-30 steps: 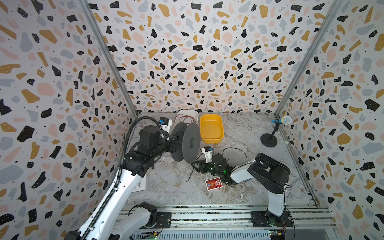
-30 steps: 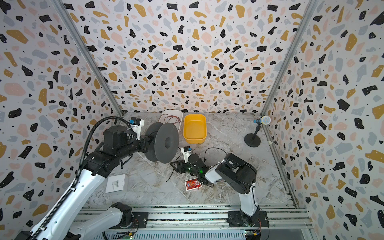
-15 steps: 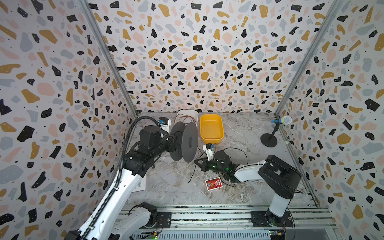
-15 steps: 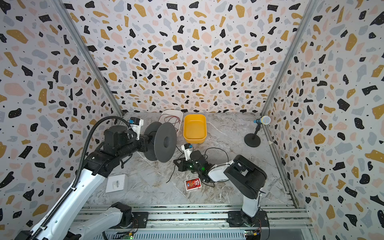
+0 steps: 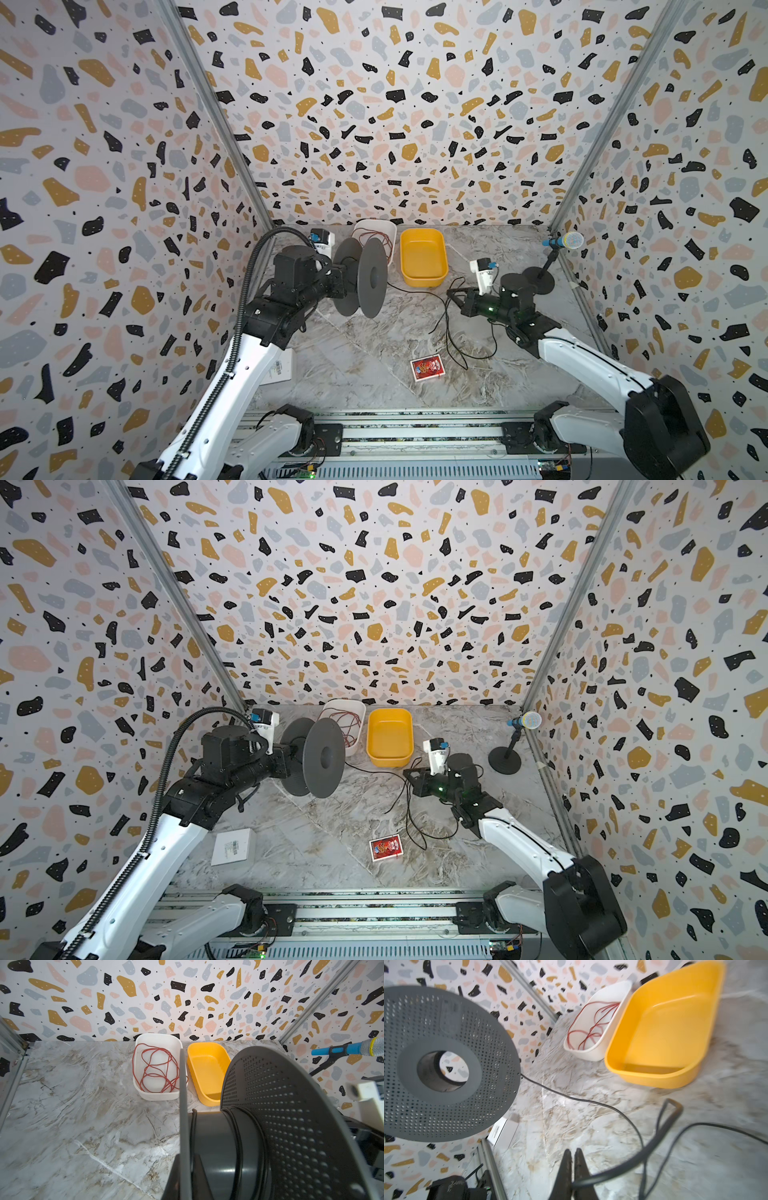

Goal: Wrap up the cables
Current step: 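Release the cable and move the right gripper back toward its rest side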

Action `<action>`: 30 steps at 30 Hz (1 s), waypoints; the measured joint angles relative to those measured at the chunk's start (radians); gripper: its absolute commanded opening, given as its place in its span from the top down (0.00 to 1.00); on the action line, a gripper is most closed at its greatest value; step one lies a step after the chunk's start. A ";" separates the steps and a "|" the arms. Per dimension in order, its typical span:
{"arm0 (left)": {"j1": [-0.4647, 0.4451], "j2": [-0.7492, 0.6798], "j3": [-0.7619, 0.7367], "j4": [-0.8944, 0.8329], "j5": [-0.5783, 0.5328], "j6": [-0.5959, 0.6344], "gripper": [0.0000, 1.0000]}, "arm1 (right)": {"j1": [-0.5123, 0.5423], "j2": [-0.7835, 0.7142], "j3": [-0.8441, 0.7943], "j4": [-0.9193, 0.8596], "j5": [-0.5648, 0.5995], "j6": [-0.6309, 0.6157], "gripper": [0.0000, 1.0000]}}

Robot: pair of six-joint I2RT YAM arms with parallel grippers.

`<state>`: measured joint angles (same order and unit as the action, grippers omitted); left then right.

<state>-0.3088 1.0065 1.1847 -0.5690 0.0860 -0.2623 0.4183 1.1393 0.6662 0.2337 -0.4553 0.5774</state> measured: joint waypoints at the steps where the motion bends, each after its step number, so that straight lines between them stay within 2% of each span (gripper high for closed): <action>1: 0.001 0.002 0.011 -0.006 -0.004 0.000 1.00 | -0.031 -0.035 0.002 -0.035 0.014 -0.004 1.00; 7: 0.006 0.009 0.069 -0.013 -0.038 0.000 1.00 | -0.222 -0.241 0.009 -0.241 0.166 -0.014 1.00; 9: 0.007 0.016 0.077 -0.015 -0.050 0.002 1.00 | -0.315 -0.307 0.008 -0.284 0.201 -0.018 1.00; 13: 0.016 0.037 0.093 -0.030 -0.068 0.008 1.00 | -0.507 -0.383 -0.001 -0.318 0.214 -0.021 1.00; 18: 0.022 0.039 0.093 -0.039 -0.083 0.012 1.00 | -0.728 -0.404 -0.039 -0.341 0.199 -0.006 1.00; 22: 0.027 0.042 0.106 -0.061 -0.115 0.016 1.00 | -0.813 -0.410 -0.123 -0.323 0.166 0.030 0.93; 27: 0.030 0.039 0.125 -0.066 -0.179 0.019 1.00 | -0.878 -0.292 -0.181 -0.271 0.082 0.059 0.83; 30: 0.032 0.038 0.125 -0.068 -0.179 0.020 1.00 | -0.901 -0.250 -0.219 -0.249 0.055 0.066 0.68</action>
<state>-0.2768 1.0443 1.3098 -0.6373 -0.0933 -0.2424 -0.4831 0.8894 0.4469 -0.0151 -0.4004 0.6437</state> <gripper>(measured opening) 0.054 0.244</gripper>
